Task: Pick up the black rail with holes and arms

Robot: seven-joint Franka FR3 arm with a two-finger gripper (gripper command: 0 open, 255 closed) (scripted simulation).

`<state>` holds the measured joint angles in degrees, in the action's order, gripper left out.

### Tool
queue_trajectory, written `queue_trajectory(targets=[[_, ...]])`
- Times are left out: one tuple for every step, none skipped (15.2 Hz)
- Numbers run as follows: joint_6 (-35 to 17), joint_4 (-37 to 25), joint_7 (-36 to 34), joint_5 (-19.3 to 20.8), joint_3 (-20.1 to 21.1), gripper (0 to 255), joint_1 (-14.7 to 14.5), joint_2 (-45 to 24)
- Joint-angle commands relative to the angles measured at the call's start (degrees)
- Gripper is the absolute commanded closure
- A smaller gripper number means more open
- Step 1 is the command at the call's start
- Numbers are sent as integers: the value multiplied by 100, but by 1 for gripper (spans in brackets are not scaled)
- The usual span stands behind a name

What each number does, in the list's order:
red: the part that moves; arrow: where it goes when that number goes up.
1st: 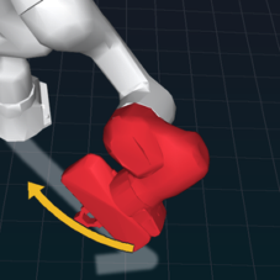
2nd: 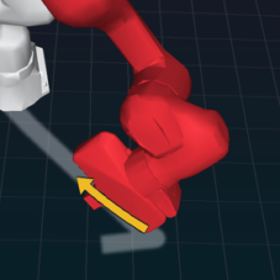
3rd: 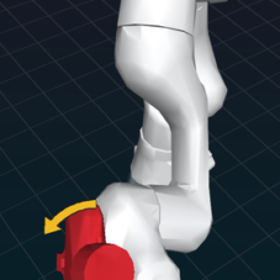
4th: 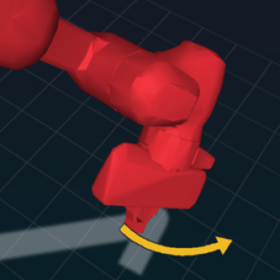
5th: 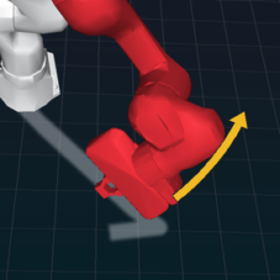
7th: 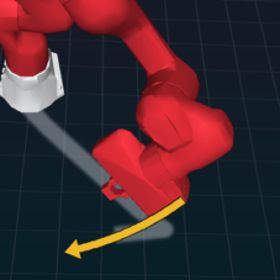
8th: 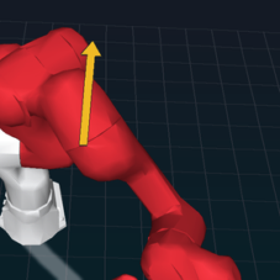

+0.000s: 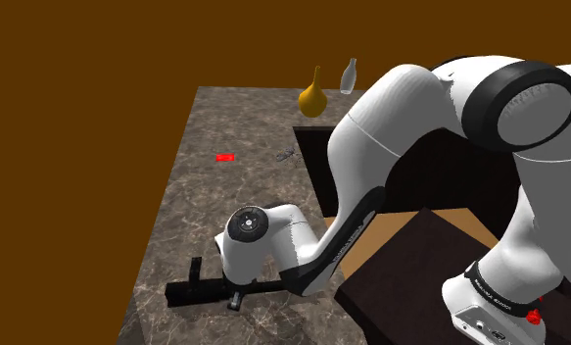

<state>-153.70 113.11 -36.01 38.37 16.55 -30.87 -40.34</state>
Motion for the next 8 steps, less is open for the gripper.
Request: queue_trajectory(targets=[[71,53,57,-65,71,255,54,125],[113,81,89,-102,110,255,84,193],[155,107,123,-141,149,255,114,260],[198,133,156,-180,189,255,144,327],[240,157,190,-221,228,255,173,393],[284,180,225,-262,268,255,203,459],[328,202,260,-304,307,255,233,524],[372,222,296,-347,346,255,262,589]])
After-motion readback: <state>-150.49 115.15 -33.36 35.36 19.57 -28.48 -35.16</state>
